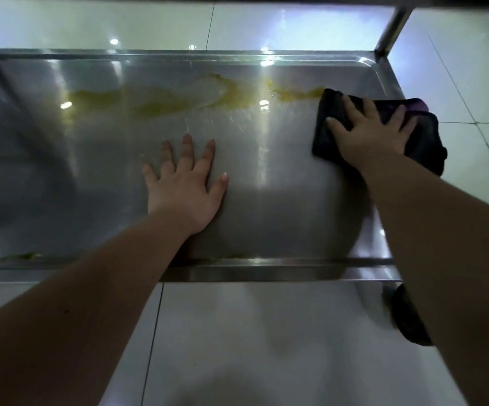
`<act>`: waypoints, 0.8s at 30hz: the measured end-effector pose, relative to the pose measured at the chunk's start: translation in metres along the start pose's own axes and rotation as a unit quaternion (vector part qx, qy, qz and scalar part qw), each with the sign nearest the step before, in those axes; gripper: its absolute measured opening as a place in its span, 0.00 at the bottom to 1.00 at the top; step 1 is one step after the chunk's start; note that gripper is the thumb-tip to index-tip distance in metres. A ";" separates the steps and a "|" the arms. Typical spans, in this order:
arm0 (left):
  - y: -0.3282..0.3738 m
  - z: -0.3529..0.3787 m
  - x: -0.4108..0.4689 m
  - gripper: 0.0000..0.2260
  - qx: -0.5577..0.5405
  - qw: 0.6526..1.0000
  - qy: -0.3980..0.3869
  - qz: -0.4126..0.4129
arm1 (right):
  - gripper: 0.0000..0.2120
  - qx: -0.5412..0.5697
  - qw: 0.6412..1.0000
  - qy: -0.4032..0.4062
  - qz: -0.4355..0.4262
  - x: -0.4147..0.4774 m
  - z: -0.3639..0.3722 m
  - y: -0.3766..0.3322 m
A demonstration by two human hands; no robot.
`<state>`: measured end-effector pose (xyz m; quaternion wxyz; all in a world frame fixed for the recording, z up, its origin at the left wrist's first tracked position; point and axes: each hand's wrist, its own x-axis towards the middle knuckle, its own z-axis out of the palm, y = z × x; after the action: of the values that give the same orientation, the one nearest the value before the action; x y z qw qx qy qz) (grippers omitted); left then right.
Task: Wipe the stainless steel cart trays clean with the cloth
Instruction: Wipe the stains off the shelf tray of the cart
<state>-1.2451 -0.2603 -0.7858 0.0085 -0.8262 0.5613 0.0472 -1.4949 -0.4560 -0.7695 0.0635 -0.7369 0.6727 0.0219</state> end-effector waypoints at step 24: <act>-0.002 0.002 -0.004 0.29 0.002 1.000 0.018 0.014 | 0.32 0.021 0.996 -0.003 -0.090 -0.021 0.014 -0.097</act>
<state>-1.2449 -0.2559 -0.7872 0.0000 -0.8192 0.5727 0.0314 -1.3994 -0.4253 -0.7744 0.0826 -0.7926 0.6042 0.0037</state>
